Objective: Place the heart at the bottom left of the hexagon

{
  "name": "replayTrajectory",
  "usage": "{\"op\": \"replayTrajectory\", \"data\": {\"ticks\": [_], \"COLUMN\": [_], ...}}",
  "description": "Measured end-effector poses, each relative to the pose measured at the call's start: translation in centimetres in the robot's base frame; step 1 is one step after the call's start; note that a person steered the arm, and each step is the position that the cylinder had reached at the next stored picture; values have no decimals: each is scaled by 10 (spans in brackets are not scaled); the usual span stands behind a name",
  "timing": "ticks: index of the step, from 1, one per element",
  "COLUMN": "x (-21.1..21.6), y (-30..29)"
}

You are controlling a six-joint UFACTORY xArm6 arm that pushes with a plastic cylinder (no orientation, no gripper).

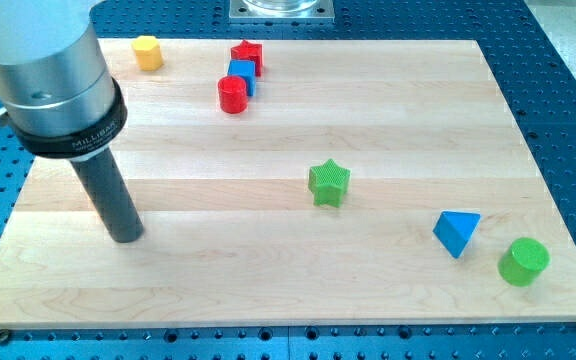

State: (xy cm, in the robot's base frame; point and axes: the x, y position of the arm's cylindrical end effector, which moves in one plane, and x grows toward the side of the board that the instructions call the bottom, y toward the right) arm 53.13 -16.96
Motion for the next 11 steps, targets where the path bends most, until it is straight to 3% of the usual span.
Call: {"op": "replayTrajectory", "data": {"ticks": [2,4,5,9,11], "x": [-52,-110,-106,-159,-233], "y": [-53,-34,-30,41,-4]}}
